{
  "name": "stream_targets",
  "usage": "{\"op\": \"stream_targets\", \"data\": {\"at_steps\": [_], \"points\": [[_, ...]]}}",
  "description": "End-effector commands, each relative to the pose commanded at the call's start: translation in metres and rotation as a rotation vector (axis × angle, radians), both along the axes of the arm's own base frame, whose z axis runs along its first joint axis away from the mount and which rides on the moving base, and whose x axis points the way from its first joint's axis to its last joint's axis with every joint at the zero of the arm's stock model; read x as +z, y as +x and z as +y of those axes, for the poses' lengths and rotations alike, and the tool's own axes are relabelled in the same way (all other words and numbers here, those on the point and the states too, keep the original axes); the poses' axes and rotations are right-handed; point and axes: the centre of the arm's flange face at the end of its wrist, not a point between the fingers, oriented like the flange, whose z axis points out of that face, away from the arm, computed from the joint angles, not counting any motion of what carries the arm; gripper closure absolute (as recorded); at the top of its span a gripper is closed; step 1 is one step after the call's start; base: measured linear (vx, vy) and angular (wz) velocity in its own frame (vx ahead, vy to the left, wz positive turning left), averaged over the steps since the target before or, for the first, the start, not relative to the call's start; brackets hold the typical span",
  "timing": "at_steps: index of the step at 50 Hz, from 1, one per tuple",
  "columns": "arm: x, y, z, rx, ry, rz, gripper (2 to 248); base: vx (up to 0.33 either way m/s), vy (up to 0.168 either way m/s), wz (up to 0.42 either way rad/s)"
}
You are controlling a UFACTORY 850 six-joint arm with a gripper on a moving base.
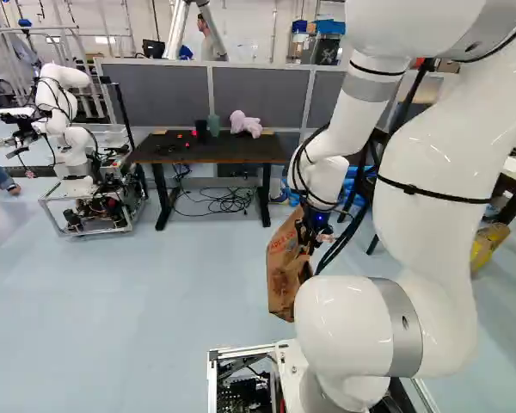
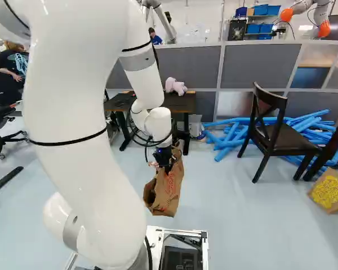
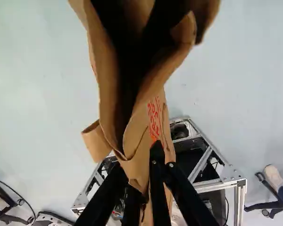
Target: Pick up the bag on the ground and place it on the table
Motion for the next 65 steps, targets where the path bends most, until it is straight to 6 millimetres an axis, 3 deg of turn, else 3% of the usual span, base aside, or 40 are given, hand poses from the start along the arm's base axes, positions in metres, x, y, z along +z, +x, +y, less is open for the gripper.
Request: {"op": "stream_targets", "data": {"at_steps": [65], "points": [[0.096, -0.01, -0.005, -0.014, 0.007, -0.062, 229, 0.0, 0.0, 0.0]]}}
